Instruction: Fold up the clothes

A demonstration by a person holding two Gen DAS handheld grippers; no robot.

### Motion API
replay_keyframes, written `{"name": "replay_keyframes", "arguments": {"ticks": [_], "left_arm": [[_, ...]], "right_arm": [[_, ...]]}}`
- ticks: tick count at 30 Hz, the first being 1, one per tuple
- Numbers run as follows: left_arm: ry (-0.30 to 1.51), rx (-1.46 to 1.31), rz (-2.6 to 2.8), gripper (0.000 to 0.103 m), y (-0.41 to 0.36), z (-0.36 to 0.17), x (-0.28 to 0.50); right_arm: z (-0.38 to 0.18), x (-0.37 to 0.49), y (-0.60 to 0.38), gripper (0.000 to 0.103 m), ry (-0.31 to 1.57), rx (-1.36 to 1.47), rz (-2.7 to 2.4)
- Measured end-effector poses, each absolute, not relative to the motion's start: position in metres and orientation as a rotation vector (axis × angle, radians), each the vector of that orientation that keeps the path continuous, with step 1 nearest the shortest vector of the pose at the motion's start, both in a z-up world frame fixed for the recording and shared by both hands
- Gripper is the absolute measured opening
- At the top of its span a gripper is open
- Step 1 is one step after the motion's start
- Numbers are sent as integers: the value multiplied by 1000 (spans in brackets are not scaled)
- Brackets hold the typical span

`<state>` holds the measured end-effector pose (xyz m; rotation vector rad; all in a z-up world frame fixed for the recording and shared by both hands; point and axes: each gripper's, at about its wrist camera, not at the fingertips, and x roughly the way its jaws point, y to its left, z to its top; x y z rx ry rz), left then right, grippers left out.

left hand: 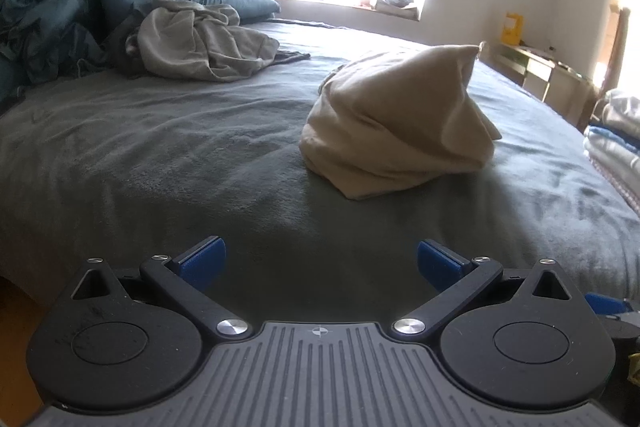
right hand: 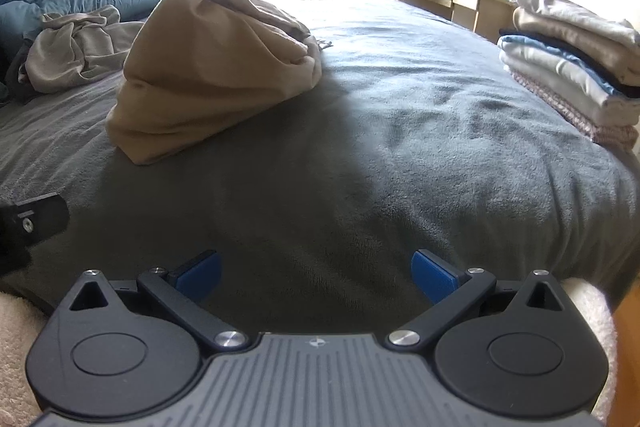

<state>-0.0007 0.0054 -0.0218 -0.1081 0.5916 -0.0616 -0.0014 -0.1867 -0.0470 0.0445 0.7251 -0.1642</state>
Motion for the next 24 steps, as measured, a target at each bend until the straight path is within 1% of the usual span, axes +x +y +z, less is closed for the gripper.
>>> {"name": "replay_keyframes", "arguments": {"ticks": [9,24], "left_arm": [[555,-126,-77,103,1,-10,-3],[577,-124,-41,103,8,-14,-1]], "right_arm": [[-26,-5,-184,103,653,32,-148],[-35,2,-177,103,677,43,-132]]}}
